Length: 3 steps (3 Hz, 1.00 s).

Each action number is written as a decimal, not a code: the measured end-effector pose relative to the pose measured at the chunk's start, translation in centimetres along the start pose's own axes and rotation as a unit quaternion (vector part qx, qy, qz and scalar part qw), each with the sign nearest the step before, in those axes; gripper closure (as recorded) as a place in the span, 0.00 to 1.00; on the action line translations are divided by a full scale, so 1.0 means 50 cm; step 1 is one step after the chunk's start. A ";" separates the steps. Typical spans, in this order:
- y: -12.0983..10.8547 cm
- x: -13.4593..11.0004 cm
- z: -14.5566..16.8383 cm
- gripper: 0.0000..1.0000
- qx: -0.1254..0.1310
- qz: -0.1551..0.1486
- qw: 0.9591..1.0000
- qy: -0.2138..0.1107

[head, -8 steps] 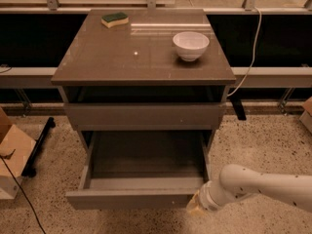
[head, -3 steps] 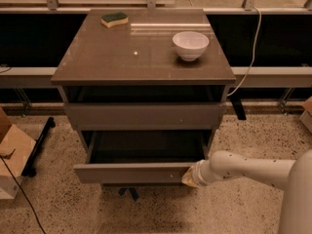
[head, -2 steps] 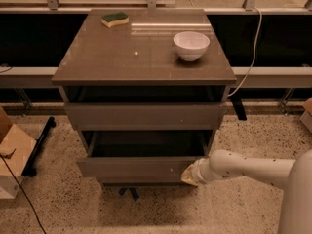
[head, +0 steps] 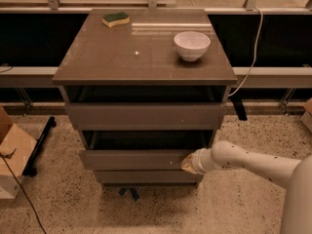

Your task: Close middle drawer

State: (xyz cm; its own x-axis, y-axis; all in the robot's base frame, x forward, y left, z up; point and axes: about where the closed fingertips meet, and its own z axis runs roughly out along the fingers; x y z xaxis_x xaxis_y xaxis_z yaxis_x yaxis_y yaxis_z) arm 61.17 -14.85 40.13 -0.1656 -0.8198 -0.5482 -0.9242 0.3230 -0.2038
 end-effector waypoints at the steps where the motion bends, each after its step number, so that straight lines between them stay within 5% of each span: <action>1: -0.041 -0.009 0.008 0.32 0.010 0.001 1.000 -0.016; 2: -0.080 -0.018 0.017 0.09 0.021 0.005 0.999 -0.032; 3: -0.084 -0.020 0.016 0.00 0.023 0.004 0.999 -0.033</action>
Offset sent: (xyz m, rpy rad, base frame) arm 0.0674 -0.0061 0.0137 0.0886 -0.0863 -0.0345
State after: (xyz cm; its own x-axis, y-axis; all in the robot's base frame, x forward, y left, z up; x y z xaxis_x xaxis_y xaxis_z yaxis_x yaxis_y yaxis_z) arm 65.51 -15.01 40.90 -0.1491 -0.7843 -0.6022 -0.9056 0.3528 -0.2353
